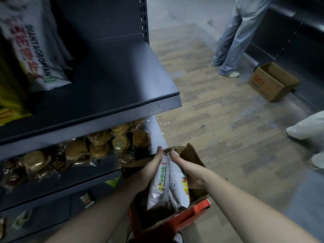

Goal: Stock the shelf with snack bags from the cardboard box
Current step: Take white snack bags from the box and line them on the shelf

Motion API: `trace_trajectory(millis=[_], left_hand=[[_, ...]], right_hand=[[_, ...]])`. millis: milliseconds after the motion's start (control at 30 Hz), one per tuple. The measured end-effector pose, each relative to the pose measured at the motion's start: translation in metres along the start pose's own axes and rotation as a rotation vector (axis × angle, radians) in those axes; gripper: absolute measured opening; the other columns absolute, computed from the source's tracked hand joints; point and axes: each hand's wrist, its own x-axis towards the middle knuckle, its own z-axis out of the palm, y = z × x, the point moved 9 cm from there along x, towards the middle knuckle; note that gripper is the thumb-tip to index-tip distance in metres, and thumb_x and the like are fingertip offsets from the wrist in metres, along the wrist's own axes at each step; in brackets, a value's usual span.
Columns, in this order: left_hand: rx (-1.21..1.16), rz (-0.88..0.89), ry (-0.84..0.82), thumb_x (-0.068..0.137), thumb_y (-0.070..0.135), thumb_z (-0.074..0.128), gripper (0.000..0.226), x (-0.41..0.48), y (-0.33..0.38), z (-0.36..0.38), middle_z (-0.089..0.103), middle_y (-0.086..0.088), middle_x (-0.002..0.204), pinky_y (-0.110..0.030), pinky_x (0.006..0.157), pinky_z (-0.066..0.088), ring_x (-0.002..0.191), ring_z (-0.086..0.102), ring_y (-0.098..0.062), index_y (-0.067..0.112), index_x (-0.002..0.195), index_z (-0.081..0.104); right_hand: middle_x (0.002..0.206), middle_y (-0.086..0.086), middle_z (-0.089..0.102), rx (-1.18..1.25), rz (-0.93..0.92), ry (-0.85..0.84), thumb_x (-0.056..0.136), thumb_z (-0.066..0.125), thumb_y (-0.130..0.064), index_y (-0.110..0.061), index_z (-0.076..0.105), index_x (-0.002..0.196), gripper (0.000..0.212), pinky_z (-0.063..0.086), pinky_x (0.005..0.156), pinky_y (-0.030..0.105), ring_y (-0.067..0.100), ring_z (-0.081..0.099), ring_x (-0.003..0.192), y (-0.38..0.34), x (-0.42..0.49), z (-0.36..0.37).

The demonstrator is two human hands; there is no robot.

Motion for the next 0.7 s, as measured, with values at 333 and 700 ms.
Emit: trace_trajectory(millis=[333,700], left_hand=[[0.091,0.293,-0.117,0.095,0.051,0.036,0.051,-0.064,0.056,0.012,0.069,-0.014,0.111,-0.044,0.103,0.045,0.105,0.065,-0.027,0.013,0.116,0.062],[0.211,0.306,0.150,0.079,0.066,0.048,0.080,-0.103,0.097,-0.028,0.046,-0.005,0.139,-0.021,0.090,0.034,0.130,0.045,-0.022,0.009,0.137,0.045]], right_hand=[[0.121,0.010,0.067,-0.106,-0.153,-0.020,0.076,0.055,-0.071,-0.013,0.062,0.125,0.076,0.045,0.104,0.042,0.027,0.063,0.113,-0.050,-0.060,0.027],[0.145,-0.013,0.044,-0.410,-0.412,-0.062,0.061,0.048,-0.092,-0.057,0.043,0.130,0.078,0.033,0.110,0.046,0.016,0.042,0.134,-0.095,-0.105,0.091]])
